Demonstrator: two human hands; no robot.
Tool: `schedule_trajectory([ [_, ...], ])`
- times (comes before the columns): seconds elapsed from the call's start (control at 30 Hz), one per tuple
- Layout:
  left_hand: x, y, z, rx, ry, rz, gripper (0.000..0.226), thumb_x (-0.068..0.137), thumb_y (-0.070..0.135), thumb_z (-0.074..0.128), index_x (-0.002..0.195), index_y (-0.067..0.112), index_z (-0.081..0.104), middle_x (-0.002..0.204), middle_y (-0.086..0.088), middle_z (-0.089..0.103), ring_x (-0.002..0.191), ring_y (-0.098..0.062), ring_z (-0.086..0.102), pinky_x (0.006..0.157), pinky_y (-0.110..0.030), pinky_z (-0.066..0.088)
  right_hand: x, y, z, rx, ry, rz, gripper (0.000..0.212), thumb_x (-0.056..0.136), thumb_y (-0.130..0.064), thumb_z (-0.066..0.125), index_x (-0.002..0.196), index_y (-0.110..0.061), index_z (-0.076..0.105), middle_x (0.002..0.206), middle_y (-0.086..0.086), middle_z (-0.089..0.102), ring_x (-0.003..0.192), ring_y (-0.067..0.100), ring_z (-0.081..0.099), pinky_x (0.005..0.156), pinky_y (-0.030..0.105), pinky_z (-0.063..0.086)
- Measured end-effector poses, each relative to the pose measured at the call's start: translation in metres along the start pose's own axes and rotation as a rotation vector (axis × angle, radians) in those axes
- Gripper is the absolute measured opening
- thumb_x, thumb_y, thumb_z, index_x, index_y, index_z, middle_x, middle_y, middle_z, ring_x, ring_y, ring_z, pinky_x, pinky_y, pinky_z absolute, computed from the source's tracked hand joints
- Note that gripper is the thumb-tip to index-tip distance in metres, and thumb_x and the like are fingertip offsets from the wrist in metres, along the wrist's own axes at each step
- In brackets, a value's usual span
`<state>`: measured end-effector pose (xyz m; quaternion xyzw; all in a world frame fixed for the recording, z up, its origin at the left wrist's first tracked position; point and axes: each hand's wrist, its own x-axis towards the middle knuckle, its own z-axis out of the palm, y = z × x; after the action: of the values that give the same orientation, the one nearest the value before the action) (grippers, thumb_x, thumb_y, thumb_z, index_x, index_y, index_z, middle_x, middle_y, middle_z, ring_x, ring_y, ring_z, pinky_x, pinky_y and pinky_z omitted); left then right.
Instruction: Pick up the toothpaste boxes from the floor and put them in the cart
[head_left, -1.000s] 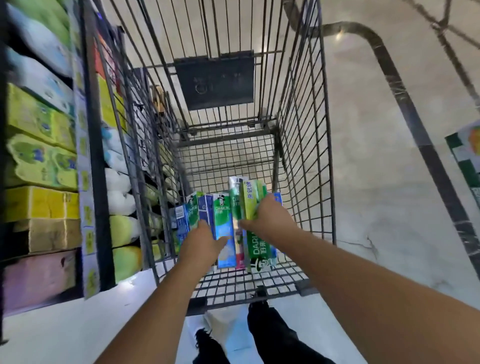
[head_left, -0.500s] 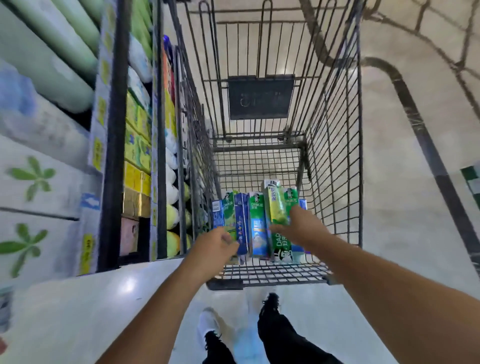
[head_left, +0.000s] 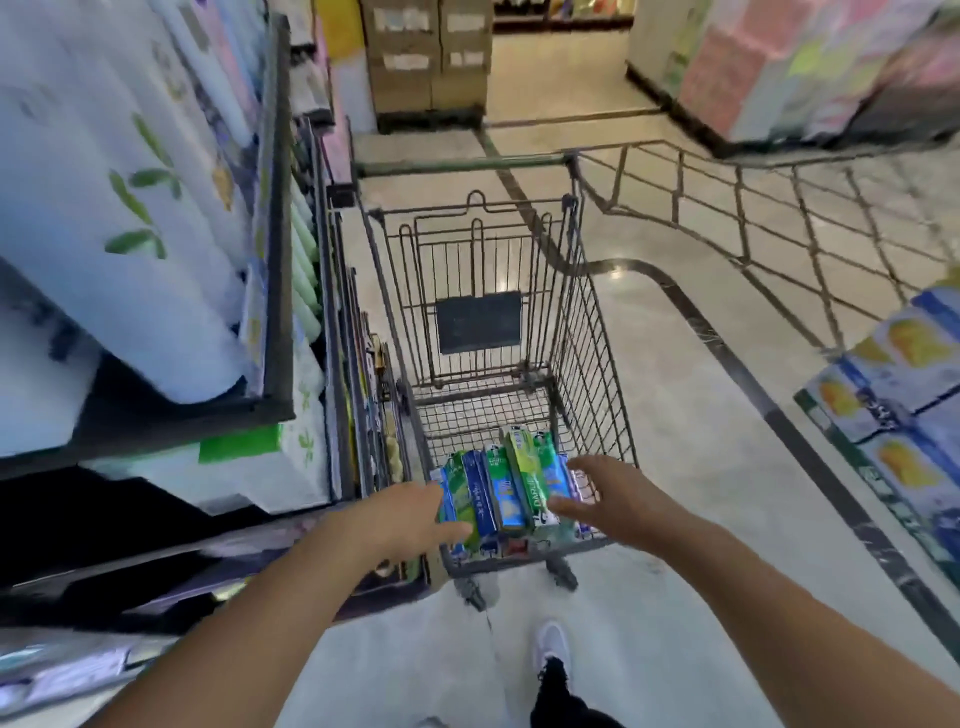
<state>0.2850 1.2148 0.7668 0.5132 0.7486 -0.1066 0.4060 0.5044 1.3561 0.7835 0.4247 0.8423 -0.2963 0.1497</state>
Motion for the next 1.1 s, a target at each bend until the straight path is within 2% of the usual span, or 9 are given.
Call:
schedule_trajectory([
  [0.2,-0.050,0.011,-0.007,-0.065,0.059,0.052,0.089,0.090,0.073,0.038,0.157,0.019,0.018,0.155,-0.004,0.037,0.129,-0.022,0.050,0.106,-0.038,0.042,-0.056,-0.011,-0.004,-0.034,0.102,-0.101,0.084,0.082,-0.070,0.056,0.150,-0.023,0.036,0.153,-0.001,0.040,0.135,0.017,0.041,0.111,0.035,0.037],
  [0.37,-0.094,0.017,0.003,-0.149,0.215,0.008,0.084,0.092,0.068,0.042,0.152,0.012,0.027,0.155,-0.007,0.036,0.116,-0.018,0.049,0.101,-0.038,0.040,-0.079,-0.016,-0.010,-0.110,0.092,-0.230,0.086,0.085,-0.067,0.054,0.154,-0.024,0.027,0.157,-0.002,0.033,0.139,0.017,0.035,0.112,0.034,0.033],
  [0.43,-0.112,0.019,0.015,-0.183,0.284,-0.024,0.083,0.091,0.068,0.043,0.153,0.015,0.026,0.157,-0.007,0.034,0.129,-0.019,0.045,0.110,-0.039,0.036,-0.084,-0.020,-0.013,-0.166,0.062,-0.291,0.086,0.085,-0.066,0.053,0.155,-0.026,0.022,0.161,-0.001,0.026,0.144,0.019,0.028,0.116,0.036,0.027],
  [0.6,-0.152,0.015,0.063,-0.274,0.373,-0.189,0.092,0.089,0.071,0.041,0.158,0.016,0.014,0.165,-0.011,0.011,0.151,-0.026,0.016,0.120,-0.043,0.023,-0.096,-0.035,-0.013,-0.252,-0.019,-0.454,0.095,0.080,-0.072,0.047,0.156,-0.026,0.017,0.163,0.000,0.017,0.148,0.022,0.020,0.121,0.044,0.021],
  [0.7,-0.185,0.009,0.103,-0.374,0.401,-0.324,0.091,0.088,0.073,0.043,0.156,0.017,0.022,0.161,-0.010,0.026,0.144,-0.026,0.032,0.114,-0.040,0.033,-0.099,-0.055,0.001,-0.348,-0.080,-0.573,0.096,0.079,-0.076,0.044,0.156,-0.025,0.016,0.163,0.002,0.017,0.148,0.026,0.020,0.120,0.046,0.020],
  [0.8,-0.229,0.003,0.147,-0.458,0.381,-0.444,0.091,0.085,0.076,0.043,0.154,0.019,0.026,0.160,-0.004,0.026,0.143,-0.021,0.033,0.112,-0.036,0.033,-0.115,-0.084,0.024,-0.434,-0.174,-0.702,0.090,0.088,-0.067,0.049,0.157,-0.020,0.016,0.163,0.005,0.017,0.147,0.027,0.020,0.118,0.043,0.021],
  [0.9,-0.277,-0.007,0.182,-0.535,0.396,-0.540,0.085,0.084,0.076,0.045,0.148,0.021,0.036,0.154,-0.002,0.036,0.134,-0.021,0.043,0.103,-0.033,0.040,-0.135,-0.114,0.051,-0.508,-0.219,-0.820,0.090,0.090,-0.067,0.047,0.157,-0.017,0.014,0.164,0.005,0.016,0.148,0.028,0.019,0.119,0.043,0.022],
  [0.97,-0.308,-0.015,0.202,-0.555,0.410,-0.624,0.081,0.091,0.068,0.045,0.153,0.020,0.027,0.158,-0.004,0.031,0.136,-0.023,0.041,0.103,-0.033,0.038,-0.150,-0.134,0.069,-0.548,-0.229,-0.888,0.089,0.091,-0.066,0.047,0.157,-0.016,0.015,0.163,0.006,0.018,0.147,0.029,0.022,0.118,0.043,0.025],
  [1.1,-0.367,-0.034,0.241,-0.594,0.422,-0.716,0.099,0.080,0.081,0.035,0.157,0.023,0.015,0.163,-0.001,0.019,0.144,-0.022,0.031,0.115,-0.038,0.030,-0.182,-0.175,0.104,-0.604,-0.245,-0.995,0.088,0.091,-0.065,0.050,0.156,-0.016,0.018,0.160,0.006,0.026,0.144,0.028,0.028,0.115,0.041,0.029],
])
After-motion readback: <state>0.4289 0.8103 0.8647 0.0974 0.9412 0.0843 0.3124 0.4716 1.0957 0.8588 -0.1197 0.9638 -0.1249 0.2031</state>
